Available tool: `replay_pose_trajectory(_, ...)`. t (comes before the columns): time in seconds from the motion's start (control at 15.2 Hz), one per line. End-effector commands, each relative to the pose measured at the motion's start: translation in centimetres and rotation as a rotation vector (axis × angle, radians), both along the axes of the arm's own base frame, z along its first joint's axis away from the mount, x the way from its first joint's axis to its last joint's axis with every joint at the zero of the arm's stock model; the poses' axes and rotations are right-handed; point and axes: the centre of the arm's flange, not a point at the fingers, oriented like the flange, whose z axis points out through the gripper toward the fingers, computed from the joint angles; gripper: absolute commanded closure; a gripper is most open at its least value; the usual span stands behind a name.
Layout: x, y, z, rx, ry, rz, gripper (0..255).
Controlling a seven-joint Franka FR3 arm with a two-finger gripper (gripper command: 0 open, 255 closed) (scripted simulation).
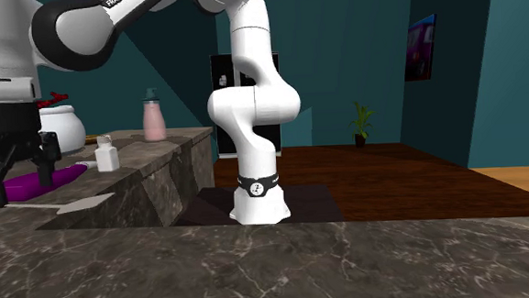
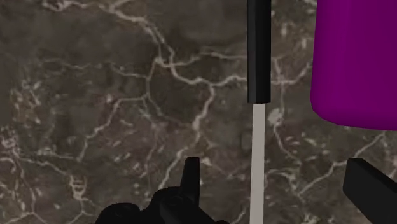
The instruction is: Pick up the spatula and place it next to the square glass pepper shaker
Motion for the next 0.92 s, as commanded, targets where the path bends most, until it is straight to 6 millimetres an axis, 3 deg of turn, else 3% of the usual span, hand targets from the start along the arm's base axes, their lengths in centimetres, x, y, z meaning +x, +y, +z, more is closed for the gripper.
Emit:
replay_pose_trajectory(0.0, 0.0, 0.0, 0.0, 0.0, 0.0, 0.0, 0)
replay_pose_trajectory(0.07, 0.0, 0.0, 0.0, 0.0, 0.0, 0.0, 0)
replay_pose_trajectory(0.33, 0.0, 0.3, 5.0, 0.0, 0.0, 0.0, 0)
replay_pose_trajectory(0.86, 0.0, 0.3, 5.0, 0.0, 0.0, 0.0, 0)
